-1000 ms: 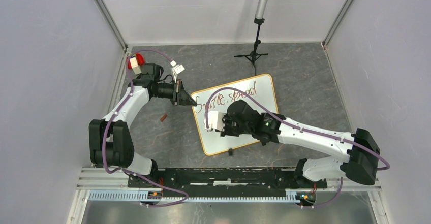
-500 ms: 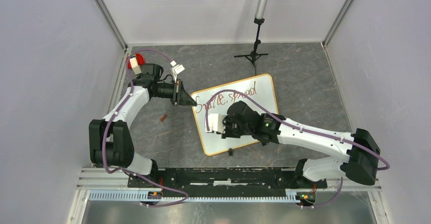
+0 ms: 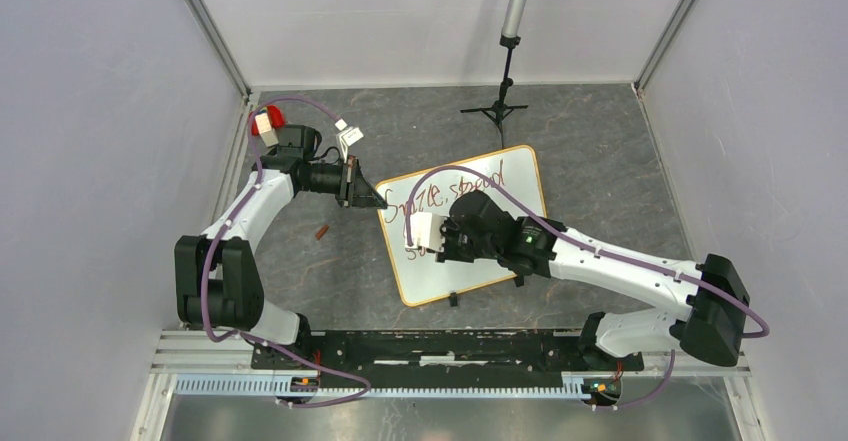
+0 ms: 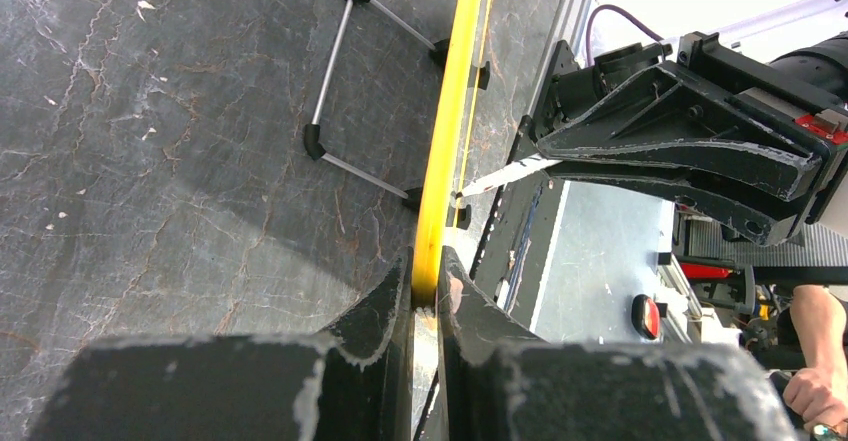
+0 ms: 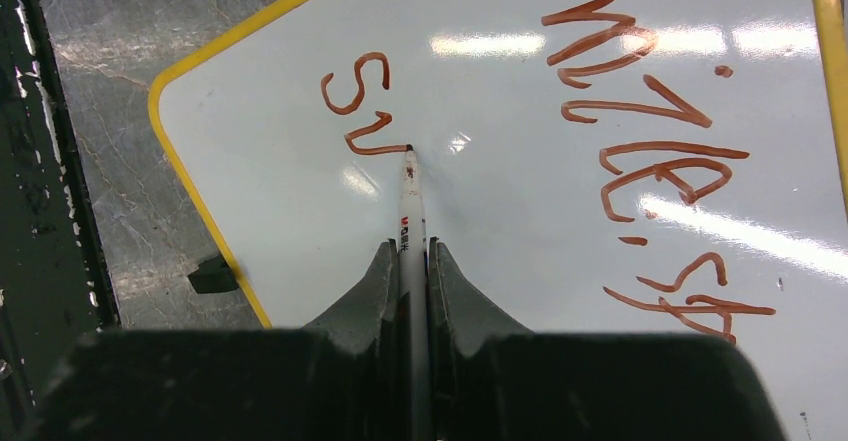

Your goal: Write a sentence on the whiteboard

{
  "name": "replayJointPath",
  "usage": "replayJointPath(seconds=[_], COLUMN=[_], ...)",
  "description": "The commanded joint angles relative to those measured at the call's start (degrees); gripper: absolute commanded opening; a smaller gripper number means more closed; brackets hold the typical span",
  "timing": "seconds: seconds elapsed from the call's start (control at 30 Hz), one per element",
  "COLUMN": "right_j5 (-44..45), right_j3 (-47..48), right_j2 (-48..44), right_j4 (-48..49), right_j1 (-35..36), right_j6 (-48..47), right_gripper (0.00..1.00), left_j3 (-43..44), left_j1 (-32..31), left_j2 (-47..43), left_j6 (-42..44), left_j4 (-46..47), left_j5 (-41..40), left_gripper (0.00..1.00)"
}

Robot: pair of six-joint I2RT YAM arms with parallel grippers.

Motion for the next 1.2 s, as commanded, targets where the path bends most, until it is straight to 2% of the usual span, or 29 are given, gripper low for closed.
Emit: replayJointPath(seconds=[0.0, 0.4, 0.8, 1.17], right_j5=[1.97, -3.29, 0.05, 0.05], right_j3=[1.89, -2.04, 1.24, 2.62], right_j2=[-0.40, -0.87, -4.02, -2.25], right_j4=[0.94, -1.64, -3.04, -0.47], right_j1=[-0.84, -0.13, -0.24, -0.24], right_j6=[-0.11, -0.14, -1.24, -1.16], right_gripper=[0.00, 0.00, 0.00, 0.00], left_j3=[0.02, 0.16, 0.11, 0.37], left_j1=[-0.36, -0.33, -0.38, -0.33], left_j2=[-1.77, -1.06, -1.14, -0.84], left_j6=[0.14, 0.48, 0.39, 0.25], left_j4=[2.15, 2.15, 2.15, 2.15], left_j5=[-2.89, -2.89, -2.62, -2.54], left_gripper=[0.02, 0.02, 0.02, 0.02])
